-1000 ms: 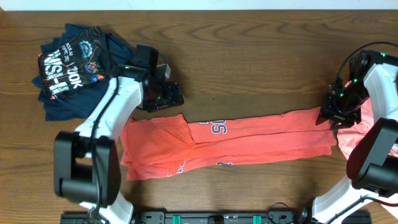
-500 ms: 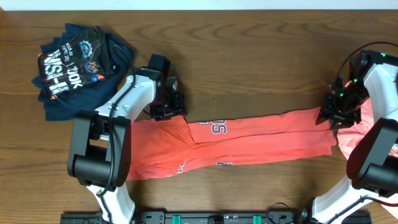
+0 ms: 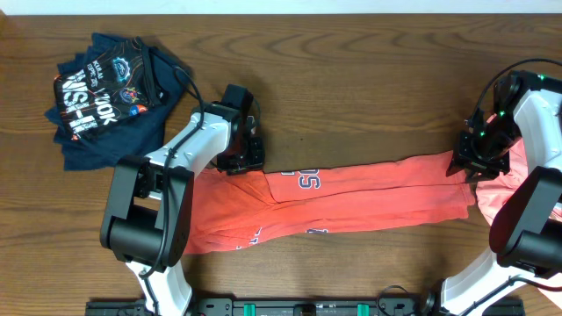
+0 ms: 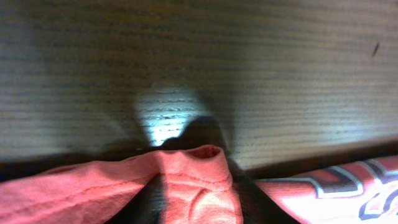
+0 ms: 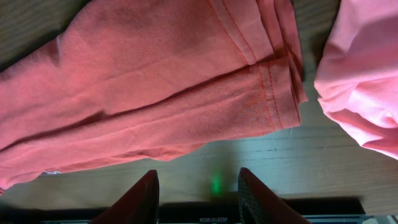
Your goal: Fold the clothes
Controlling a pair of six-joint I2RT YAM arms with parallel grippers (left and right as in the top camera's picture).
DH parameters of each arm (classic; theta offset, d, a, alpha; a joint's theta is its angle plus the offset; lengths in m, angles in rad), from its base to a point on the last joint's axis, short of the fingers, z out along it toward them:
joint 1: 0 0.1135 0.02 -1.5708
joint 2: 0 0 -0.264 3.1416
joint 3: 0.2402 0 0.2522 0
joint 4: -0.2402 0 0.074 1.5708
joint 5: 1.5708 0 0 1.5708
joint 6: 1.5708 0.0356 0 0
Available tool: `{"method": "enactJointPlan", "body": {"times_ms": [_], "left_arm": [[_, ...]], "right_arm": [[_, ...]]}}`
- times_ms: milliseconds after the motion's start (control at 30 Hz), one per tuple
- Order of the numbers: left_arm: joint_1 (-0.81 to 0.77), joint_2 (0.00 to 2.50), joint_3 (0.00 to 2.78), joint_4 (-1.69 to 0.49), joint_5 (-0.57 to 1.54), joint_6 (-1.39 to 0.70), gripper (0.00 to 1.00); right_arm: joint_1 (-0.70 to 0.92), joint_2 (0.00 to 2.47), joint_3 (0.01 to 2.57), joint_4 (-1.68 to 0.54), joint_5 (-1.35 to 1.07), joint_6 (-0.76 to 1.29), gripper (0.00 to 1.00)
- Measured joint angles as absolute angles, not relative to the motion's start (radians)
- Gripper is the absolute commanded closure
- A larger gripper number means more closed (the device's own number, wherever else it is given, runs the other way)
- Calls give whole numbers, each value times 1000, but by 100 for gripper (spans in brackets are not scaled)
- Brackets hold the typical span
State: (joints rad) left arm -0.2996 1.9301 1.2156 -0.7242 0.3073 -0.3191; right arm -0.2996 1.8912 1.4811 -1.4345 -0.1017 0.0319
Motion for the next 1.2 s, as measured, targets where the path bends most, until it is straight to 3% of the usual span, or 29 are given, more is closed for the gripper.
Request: {"method": "enactJointPlan", "body": {"times_ms": [67, 367, 600, 1200], "left_arm": [[-299, 1930, 1215, -723, 307, -317, 94], [-299, 1909, 1215, -751, 349, -313, 94], [-319, 1680, 1218, -895, 393, -317, 94], [-660, 1629, 1188, -916, 413, -420, 92]], "right_arm": [[-300, 1891, 1481, -1434, -102, 32, 61], [-300, 1891, 1481, -1425, -101, 32, 64], [-301, 1891, 1481, -1416, -72, 40, 64], [-303, 1891, 1481, -1428, -56, 41, 64]]}}
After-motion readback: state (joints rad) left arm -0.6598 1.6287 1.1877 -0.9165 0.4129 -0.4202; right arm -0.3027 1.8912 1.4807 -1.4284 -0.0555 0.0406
